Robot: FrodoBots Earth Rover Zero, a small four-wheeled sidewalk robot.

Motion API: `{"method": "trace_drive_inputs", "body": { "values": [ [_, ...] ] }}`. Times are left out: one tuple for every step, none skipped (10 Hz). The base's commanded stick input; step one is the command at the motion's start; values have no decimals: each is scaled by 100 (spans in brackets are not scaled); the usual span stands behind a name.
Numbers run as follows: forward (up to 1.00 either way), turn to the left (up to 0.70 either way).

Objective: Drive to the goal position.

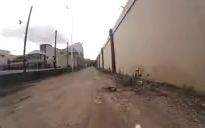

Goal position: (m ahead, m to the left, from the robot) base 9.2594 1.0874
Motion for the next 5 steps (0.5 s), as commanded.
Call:
{"method": "trace_drive_inputs", "body": {
  "values": [
    [30, 0],
    [30, 0],
    [30, 0],
    [30, 0],
    [30, 0]
  ]
}}
